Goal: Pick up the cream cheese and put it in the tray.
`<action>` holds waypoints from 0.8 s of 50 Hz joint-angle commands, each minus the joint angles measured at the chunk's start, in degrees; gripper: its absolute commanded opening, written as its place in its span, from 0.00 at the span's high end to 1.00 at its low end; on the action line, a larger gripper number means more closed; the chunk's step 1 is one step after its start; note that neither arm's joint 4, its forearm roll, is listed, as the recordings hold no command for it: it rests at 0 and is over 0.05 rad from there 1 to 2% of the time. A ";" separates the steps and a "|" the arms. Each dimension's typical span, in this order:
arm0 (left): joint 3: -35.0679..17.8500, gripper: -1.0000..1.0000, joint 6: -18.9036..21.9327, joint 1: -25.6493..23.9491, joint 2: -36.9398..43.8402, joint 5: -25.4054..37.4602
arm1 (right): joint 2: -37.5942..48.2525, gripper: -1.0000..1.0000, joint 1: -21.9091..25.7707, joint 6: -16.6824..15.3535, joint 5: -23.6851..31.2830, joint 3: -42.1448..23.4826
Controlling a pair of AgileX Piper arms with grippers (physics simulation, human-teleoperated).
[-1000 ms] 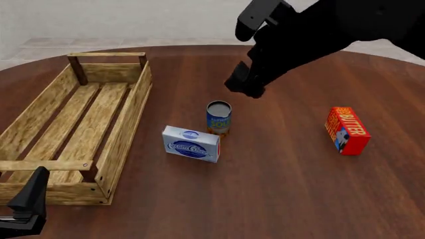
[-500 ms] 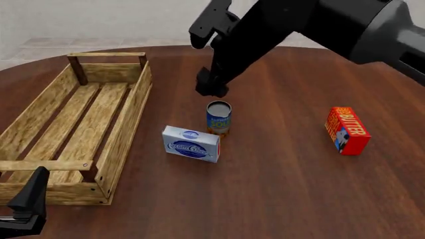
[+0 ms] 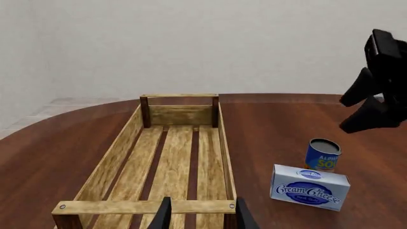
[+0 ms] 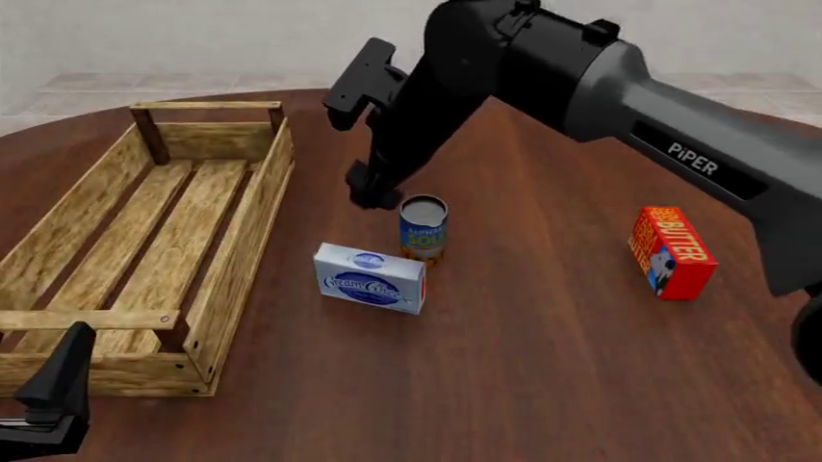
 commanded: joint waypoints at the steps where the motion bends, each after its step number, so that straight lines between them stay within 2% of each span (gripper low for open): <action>1: 0.00 0.00 0.00 -0.01 0.00 0.00 | 4.53 0.00 0.38 -0.39 0.14 -2.43; 23: 0.00 0.00 0.01 0.01 0.00 0.00 | 12.87 0.00 0.84 -2.37 1.34 -7.85; 29: 0.00 0.00 -0.01 0.00 0.00 0.00 | 15.47 0.00 1.37 -1.94 2.47 -10.97; 40: 0.00 0.00 -0.01 0.00 0.00 0.00 | 16.76 0.00 1.83 -1.56 1.72 -10.46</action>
